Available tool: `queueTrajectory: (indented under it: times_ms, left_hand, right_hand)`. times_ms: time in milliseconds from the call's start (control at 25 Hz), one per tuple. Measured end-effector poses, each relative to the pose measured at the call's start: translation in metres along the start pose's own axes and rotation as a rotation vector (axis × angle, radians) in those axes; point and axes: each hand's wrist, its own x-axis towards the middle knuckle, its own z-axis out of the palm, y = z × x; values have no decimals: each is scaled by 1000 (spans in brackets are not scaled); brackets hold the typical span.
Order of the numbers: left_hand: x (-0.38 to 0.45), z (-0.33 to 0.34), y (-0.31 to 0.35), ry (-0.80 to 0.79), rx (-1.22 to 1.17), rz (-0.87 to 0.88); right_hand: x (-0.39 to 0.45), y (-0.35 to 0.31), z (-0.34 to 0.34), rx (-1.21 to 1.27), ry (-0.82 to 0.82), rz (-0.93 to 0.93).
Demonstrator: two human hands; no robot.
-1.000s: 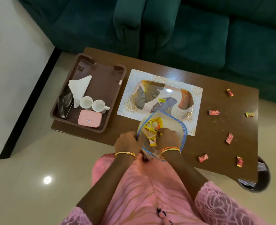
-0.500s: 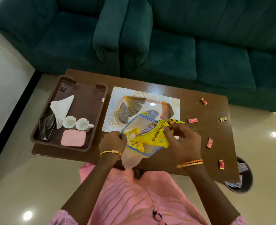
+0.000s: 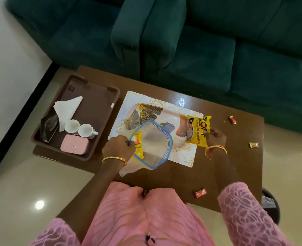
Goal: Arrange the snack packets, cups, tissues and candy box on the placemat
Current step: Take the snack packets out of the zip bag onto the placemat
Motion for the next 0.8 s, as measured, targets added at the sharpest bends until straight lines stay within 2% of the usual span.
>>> queueTrajectory:
  times_ms: [200, 320, 520, 800]
  left_hand:
    - [18, 20, 25, -32, 78, -136]
    - [24, 33, 46, -43, 121, -149]
    - [31, 47, 59, -63, 156, -162]
    - [27, 51, 53, -80, 139, -118]
  right_hand:
    - [91, 15, 42, -38, -97, 160]
    - [126, 26, 66, -83, -179, 221]
    - [153, 42, 83, -185, -268, 210]
    - [167, 56, 88, -271, -243, 193]
